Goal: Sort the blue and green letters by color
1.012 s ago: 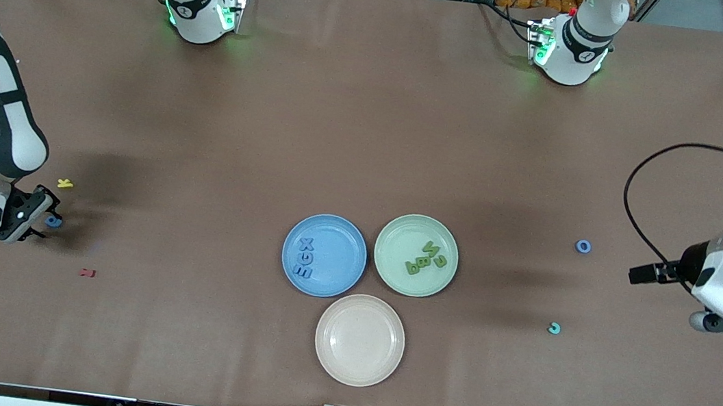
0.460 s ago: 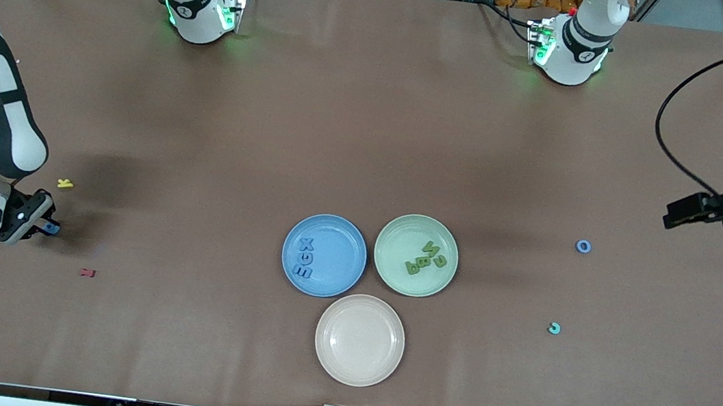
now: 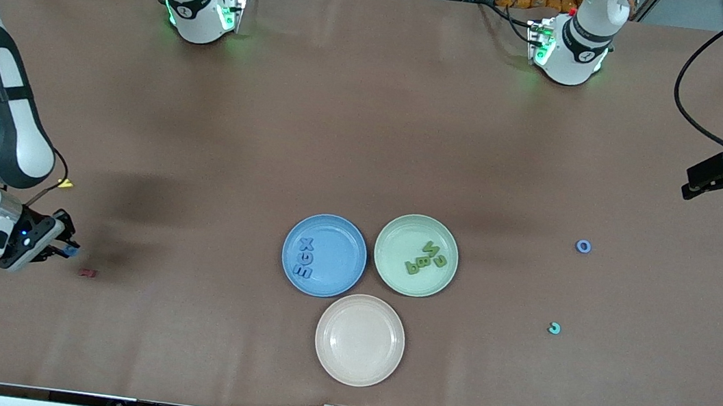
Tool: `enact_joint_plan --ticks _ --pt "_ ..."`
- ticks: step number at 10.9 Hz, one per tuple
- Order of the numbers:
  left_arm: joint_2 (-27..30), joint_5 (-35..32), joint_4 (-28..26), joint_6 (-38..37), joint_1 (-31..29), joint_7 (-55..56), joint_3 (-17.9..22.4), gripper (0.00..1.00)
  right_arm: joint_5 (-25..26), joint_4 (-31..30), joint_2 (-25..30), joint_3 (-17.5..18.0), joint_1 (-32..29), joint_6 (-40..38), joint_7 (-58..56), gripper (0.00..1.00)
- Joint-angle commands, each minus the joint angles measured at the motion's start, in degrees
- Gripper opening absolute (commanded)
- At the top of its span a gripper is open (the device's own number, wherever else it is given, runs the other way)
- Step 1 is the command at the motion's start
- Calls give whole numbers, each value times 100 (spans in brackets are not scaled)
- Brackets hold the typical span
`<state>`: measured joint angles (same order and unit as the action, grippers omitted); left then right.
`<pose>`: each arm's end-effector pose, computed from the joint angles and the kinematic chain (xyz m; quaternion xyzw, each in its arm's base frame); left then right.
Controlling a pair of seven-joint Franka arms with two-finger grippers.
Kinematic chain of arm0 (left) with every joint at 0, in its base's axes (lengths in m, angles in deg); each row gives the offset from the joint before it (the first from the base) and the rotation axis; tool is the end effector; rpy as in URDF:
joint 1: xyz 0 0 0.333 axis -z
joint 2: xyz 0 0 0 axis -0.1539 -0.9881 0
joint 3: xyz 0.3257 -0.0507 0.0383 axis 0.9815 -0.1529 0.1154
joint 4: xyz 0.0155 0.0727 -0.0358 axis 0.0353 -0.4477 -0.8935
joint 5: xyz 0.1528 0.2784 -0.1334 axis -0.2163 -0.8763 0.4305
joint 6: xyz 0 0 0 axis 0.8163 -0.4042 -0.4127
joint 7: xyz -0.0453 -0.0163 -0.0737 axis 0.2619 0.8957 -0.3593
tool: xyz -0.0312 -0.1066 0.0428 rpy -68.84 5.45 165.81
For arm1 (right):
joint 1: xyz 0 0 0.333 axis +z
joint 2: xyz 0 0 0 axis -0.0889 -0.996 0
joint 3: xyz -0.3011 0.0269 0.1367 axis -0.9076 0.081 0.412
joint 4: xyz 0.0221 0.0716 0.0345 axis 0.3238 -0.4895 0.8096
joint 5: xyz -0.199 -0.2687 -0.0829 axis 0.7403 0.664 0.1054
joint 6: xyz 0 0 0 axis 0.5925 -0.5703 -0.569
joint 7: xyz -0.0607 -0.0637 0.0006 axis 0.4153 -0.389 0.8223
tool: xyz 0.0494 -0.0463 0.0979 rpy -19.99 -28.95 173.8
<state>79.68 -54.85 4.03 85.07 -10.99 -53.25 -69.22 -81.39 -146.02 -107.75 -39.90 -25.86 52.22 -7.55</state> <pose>0.5266 -0.0251 0.6370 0.9997 0.0148 0.0176 0.0023 0.6622 -0.1459 0.2669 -0.8775 -0.4714 -0.0789 0.0381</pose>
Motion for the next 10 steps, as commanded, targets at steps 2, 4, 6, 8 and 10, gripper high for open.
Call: enact_joint_plan --ticks 2,4,6,8,10 --pt "-35 99 92 -109 21 -124 -24 100 33 205 -2 33 563 -91 1444 0" --pt "-70 64 83 -109 29 -133 -41 100 77 232 -11 24 941 -82 2217 0" --pt "-70 81 40 -127 29 -133 -41 100 103 302 -28 -2 1415 -82 3209 0" --pt "-61 81 39 -153 -6 -133 -59 100 103 407 -81 -107 1942 -73 4151 0" --pt "-61 99 48 -153 -23 -133 -59 100 103 530 -90 -300 2539 -82 5100 0"
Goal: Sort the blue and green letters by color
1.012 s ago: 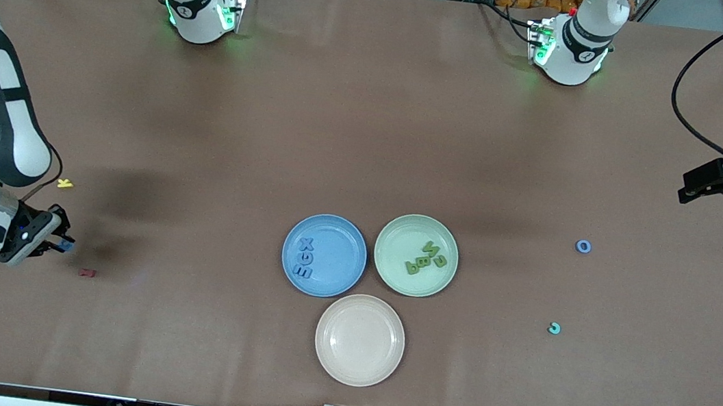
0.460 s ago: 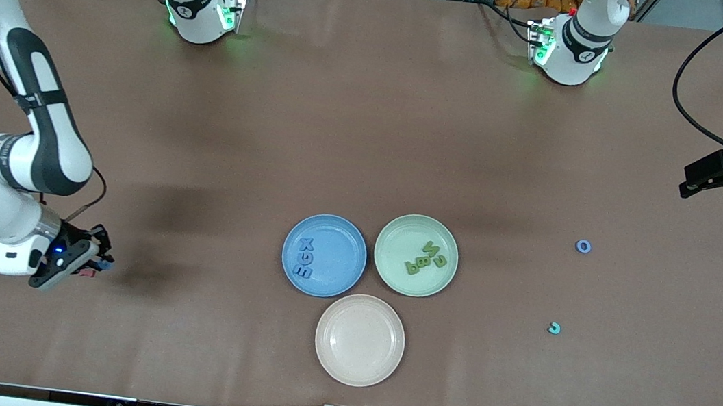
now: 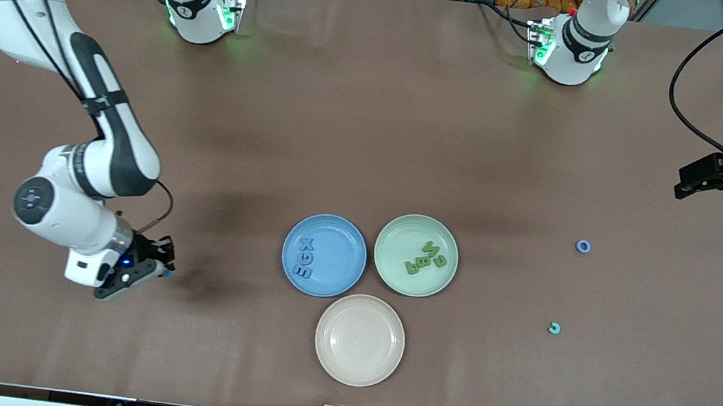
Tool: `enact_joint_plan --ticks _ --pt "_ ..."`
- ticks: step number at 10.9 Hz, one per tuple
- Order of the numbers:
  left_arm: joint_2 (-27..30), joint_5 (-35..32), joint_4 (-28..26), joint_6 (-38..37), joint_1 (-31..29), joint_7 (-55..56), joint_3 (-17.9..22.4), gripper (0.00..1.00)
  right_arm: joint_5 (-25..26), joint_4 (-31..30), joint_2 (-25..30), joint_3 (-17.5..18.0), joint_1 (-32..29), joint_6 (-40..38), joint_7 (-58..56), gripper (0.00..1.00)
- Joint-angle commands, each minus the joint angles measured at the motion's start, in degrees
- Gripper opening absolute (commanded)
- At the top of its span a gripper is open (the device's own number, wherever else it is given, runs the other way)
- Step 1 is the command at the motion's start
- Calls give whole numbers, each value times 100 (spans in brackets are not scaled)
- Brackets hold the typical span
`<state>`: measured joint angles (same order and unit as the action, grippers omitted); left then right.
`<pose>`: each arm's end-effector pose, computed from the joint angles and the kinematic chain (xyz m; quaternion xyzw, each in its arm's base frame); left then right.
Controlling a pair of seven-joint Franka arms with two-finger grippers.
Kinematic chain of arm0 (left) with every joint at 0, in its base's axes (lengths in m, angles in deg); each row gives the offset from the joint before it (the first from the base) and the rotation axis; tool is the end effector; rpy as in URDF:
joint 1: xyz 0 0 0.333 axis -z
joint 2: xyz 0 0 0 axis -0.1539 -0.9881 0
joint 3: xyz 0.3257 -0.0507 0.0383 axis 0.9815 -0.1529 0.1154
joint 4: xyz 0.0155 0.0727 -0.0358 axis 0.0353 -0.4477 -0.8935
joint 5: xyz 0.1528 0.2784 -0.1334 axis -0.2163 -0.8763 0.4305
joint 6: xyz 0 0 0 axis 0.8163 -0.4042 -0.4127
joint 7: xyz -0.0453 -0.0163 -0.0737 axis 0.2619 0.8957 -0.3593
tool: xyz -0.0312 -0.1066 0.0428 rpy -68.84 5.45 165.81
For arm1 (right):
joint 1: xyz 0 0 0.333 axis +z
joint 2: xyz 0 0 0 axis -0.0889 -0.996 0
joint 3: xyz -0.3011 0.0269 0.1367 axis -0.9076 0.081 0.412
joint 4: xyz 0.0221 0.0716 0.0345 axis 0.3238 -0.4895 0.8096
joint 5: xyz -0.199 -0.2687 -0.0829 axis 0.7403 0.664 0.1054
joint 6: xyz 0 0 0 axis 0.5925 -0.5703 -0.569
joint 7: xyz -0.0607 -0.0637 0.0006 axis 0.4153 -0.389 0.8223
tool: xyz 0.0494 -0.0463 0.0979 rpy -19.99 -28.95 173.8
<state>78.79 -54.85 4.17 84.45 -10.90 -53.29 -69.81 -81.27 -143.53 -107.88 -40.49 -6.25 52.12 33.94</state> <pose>0.5297 -0.0309 0.6289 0.9999 0.0085 0.0057 0.0026 0.6847 0.0758 0.2809 -0.9527 -0.2895 -0.0662 0.0651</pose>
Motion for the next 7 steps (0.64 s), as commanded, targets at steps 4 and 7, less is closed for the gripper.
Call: enact_joint_plan --ticks 4,7 --pt "2 160 52 -39 11 12 62 100 74 791 -375 -513 1669 -37 2675 0" --pt "-85 151 43 23 -15 74 44 100 92 889 -463 -550 2424 24 3965 0"
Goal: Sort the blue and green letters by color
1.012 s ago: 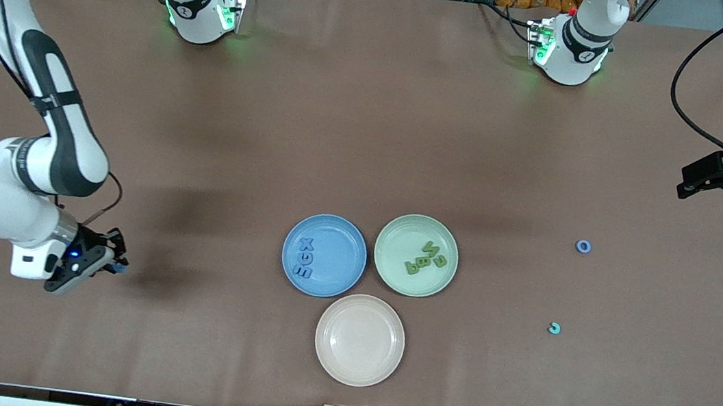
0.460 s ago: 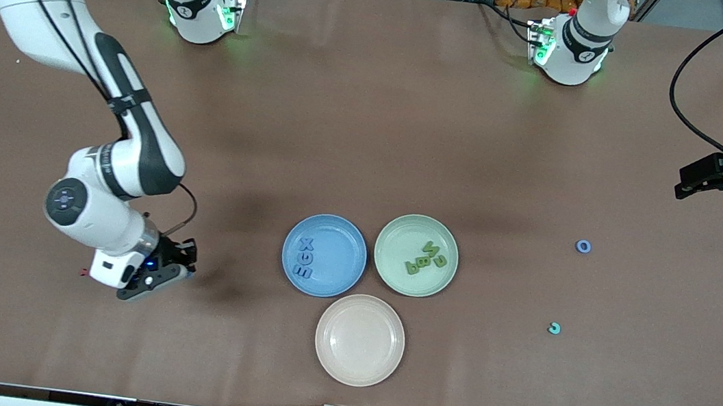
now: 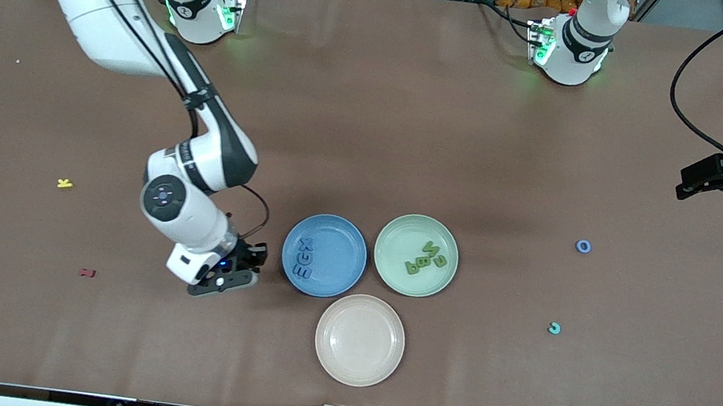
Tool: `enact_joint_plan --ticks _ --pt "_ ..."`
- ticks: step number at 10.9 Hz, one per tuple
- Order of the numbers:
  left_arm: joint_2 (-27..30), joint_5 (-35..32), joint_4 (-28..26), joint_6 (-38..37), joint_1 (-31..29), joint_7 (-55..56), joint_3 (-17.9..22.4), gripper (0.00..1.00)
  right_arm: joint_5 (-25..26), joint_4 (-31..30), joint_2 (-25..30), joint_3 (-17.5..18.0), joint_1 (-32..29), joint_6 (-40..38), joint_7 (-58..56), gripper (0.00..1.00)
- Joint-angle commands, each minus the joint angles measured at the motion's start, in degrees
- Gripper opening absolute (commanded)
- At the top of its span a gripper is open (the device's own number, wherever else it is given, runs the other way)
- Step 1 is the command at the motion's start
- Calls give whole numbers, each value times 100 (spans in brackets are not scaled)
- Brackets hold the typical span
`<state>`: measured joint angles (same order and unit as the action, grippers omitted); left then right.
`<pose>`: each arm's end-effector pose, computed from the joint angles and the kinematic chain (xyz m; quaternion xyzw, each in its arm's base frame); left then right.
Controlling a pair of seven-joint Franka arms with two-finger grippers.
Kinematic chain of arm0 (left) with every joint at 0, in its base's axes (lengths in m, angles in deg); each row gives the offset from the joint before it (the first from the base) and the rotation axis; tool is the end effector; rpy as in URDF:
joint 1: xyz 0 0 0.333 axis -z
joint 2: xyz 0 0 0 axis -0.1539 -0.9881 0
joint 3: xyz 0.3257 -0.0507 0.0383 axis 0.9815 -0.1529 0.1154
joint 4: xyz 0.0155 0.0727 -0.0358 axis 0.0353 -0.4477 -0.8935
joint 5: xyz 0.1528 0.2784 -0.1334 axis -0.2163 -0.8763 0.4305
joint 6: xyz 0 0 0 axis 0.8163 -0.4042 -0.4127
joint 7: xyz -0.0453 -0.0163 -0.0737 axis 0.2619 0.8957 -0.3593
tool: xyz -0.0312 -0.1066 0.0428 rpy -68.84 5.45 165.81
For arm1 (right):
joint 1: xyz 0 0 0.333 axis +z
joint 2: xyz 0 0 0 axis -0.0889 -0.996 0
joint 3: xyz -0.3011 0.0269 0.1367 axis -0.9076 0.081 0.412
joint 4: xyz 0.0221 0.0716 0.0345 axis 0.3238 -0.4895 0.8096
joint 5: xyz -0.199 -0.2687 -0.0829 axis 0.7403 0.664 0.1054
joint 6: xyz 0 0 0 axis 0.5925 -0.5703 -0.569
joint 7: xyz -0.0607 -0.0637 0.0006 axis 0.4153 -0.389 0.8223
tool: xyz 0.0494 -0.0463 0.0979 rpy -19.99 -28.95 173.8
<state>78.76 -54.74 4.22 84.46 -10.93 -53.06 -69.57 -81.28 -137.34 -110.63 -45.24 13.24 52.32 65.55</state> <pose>0.5301 -0.0288 0.6290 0.9999 0.0129 0.0058 0.0035 0.6638 0.2587 0.2821 -0.9845 -0.1481 -0.0630 0.0700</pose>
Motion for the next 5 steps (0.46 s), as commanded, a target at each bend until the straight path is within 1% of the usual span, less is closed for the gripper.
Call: enact_joint_plan --ticks 1,2,3,4,5 --pt "-101 150 38 74 -12 51 29 100 93 270 -189 -145 730 74 1348 0" --pt "-118 141 38 74 -3 51 29 100 76 270 -189 -154 855 101 1728 12" --pt "-127 141 30 74 -3 51 20 100 67 261 -189 -154 917 84 2245 62" --pt "-127 150 29 74 -3 51 20 100 101 218 -189 -154 987 93 2659 100" --pt "-110 150 21 74 6 51 20 100 93 191 -189 -163 1092 84 2794 100"
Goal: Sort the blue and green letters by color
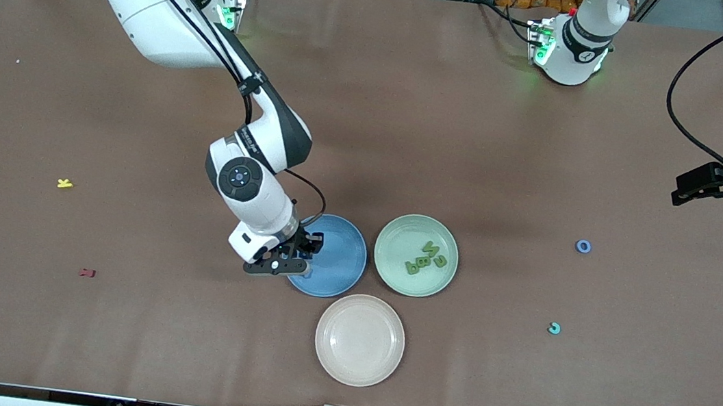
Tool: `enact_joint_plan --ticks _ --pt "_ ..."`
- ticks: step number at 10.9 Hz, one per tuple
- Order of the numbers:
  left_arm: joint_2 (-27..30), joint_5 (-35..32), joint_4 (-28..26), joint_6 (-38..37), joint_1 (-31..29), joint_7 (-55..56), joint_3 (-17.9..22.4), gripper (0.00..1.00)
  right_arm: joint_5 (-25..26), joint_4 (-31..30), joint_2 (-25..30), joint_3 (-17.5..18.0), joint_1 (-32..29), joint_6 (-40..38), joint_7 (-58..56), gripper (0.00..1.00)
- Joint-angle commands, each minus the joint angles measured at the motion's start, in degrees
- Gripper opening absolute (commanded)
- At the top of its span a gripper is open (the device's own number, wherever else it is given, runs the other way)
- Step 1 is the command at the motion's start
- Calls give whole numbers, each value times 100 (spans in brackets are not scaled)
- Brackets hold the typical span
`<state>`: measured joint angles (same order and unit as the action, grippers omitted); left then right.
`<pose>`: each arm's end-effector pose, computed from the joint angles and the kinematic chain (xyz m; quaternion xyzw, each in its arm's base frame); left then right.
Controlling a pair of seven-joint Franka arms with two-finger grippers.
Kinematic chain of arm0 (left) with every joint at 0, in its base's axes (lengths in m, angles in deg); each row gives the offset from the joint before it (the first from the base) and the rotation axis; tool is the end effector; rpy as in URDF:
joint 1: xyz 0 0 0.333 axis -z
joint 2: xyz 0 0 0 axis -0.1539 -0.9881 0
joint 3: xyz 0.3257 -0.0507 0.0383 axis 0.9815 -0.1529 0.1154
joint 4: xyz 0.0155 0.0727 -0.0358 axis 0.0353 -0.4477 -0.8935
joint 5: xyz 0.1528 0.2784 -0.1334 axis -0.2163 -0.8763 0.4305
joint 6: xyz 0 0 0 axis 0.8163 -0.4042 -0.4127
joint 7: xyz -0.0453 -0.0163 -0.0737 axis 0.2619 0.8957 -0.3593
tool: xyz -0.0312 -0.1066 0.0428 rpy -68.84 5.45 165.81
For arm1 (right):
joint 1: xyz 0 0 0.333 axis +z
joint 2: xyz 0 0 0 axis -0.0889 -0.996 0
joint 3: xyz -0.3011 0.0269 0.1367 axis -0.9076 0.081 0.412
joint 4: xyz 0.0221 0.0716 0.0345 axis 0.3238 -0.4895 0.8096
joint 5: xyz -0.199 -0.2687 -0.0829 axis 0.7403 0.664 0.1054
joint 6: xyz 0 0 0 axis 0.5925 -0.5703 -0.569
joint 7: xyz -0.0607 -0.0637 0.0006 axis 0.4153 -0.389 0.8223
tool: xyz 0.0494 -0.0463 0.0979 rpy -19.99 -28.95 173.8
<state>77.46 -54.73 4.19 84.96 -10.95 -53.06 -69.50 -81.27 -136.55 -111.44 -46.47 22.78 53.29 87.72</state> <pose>0.5377 -0.0278 0.6175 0.9999 0.0137 -0.0014 0.0041 0.6216 0.3562 0.2774 -0.9949 -0.0301 -0.0506 0.0824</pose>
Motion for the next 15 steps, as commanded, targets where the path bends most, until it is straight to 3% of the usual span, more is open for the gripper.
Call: enact_joint_plan --ticks 1,3,5,6,7,8,13,15 --pt "11 140 23 24 16 60 -5 100 82 86 -99 -92 201 -22 700 100" --pt "55 149 6 24 -11 68 -127 100 30 94 -90 -759 561 -49 894 100" --pt "90 149 -3 -11 -28 77 -233 100 90 -36 -73 -848 387 -75 868 100" --pt "125 149 -12 -20 -28 173 -251 100 108 -264 49 -1136 351 -66 807 100" --pt "160 149 -47 -29 -28 226 -286 100 196 -423 102 -1191 194 -66 763 100" --pt "186 149 -91 -29 -37 218 -321 100 397 -581 173 -1183 -60 -66 571 100" --pt "178 140 -82 -29 -46 209 -321 100 469 -2266 1717 -1157 -1308 4 -1309 100" --pt "178 140 -82 -29 -46 209 -321 100 460 -3267 2516 -833 -1765 92 -1470 100"
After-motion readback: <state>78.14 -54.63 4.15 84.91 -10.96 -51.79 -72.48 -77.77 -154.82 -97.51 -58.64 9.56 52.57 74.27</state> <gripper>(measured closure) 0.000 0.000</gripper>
